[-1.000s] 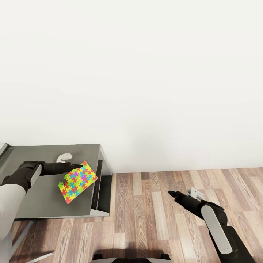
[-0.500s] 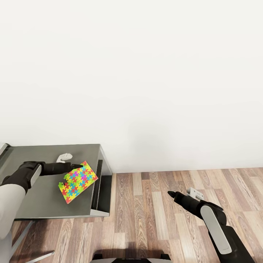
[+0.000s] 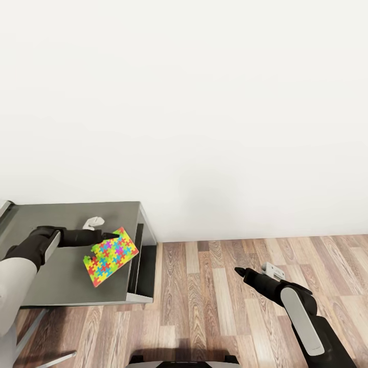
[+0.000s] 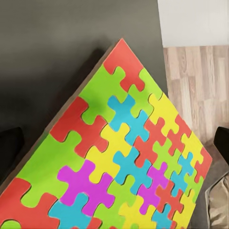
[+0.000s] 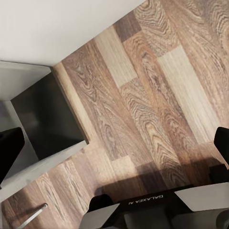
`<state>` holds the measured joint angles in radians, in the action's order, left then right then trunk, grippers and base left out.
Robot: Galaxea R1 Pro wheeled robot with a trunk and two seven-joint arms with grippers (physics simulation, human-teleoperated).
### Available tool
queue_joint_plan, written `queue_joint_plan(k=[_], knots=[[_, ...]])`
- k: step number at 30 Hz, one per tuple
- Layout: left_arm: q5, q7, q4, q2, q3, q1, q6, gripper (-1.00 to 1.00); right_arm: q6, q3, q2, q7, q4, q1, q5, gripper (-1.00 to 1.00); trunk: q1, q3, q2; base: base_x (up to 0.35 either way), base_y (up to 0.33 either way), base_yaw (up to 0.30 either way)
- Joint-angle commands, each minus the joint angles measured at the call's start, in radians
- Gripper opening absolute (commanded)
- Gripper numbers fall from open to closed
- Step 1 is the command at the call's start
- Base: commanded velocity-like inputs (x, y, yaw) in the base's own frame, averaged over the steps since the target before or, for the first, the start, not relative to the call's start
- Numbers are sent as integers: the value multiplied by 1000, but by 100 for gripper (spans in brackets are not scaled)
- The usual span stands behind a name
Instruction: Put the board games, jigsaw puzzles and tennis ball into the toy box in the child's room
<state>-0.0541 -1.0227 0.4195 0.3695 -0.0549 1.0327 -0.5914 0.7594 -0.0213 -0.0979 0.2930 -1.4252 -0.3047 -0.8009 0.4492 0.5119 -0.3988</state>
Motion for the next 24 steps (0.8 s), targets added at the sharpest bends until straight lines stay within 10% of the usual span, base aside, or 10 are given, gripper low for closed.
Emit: queue_joint_plan(k=[1,24], knots=[[-15,-8,-52,-1,0,0,-7,100,3,0,0,9,-1,-1,-11,100,1,2,-1,0,0,0],[-17,-76,-51,-1,3,0,-7,100,3,0,0,9,-1,-1,-11,100,1,2,-1,0,0,0]])
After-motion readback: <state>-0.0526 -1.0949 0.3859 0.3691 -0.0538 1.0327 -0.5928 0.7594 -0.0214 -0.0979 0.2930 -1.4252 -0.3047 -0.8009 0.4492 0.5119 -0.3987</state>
